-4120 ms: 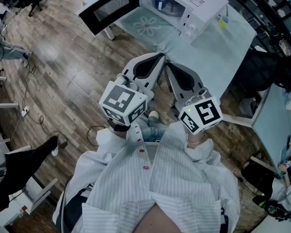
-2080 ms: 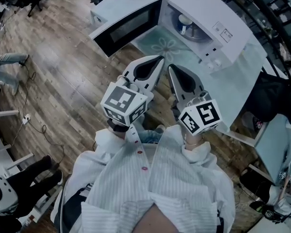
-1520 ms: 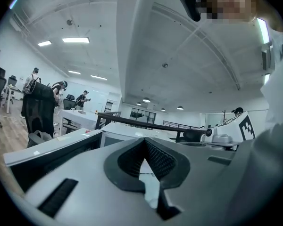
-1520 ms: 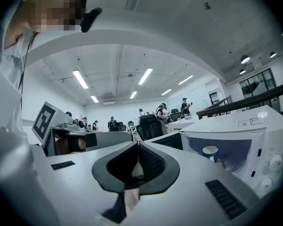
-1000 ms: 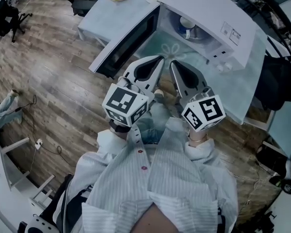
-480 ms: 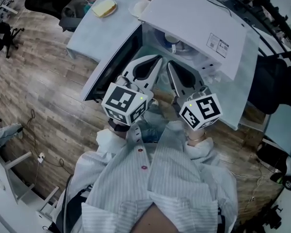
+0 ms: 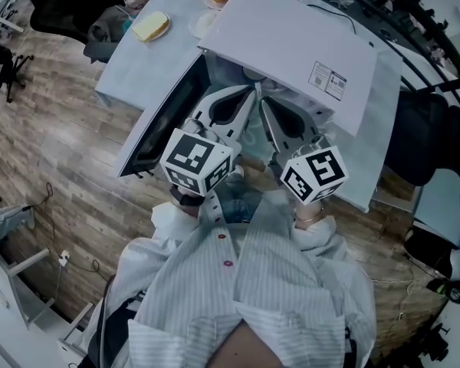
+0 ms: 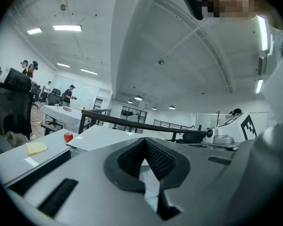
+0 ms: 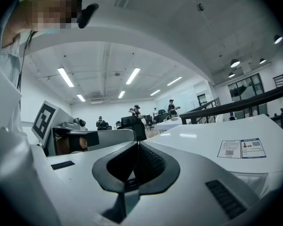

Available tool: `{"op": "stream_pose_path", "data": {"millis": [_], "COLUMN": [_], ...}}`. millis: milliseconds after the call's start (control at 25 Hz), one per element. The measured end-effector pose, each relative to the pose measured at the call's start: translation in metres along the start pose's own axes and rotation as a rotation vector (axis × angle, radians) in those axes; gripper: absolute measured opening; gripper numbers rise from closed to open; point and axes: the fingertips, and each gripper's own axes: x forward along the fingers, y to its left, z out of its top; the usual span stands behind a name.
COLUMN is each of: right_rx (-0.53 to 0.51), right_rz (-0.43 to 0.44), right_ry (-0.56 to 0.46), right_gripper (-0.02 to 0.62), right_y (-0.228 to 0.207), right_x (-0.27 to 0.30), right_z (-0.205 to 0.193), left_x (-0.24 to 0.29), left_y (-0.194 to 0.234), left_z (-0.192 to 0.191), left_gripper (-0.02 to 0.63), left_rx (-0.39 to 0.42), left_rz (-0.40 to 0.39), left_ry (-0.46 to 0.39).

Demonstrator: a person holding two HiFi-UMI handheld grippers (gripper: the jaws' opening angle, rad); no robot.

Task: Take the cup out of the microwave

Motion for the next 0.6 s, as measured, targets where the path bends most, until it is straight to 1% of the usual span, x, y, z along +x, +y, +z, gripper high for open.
{"op": "stream_pose_path", "data": {"millis": [360,600], "right_rx": [0.002,0.014], "right_rz": [-0.004,-0.032], "right_ry": [0.019,0.03], "right_gripper": [0.035,0.035], "right_y": [-0.01,-0.015], "right_x": [0.006,0.013], "right_z": [-0.003,-0.004], "left_x": [0.017,0.03], "left_y": [0.007,0.009], "left_z": [-0.001,0.003], "left_gripper": [0.009,0.009], "left_rx": [-0.008,-0.003], "left_rz": [-0.013,-0.061], "left_ry": [0.015,0.031]}}
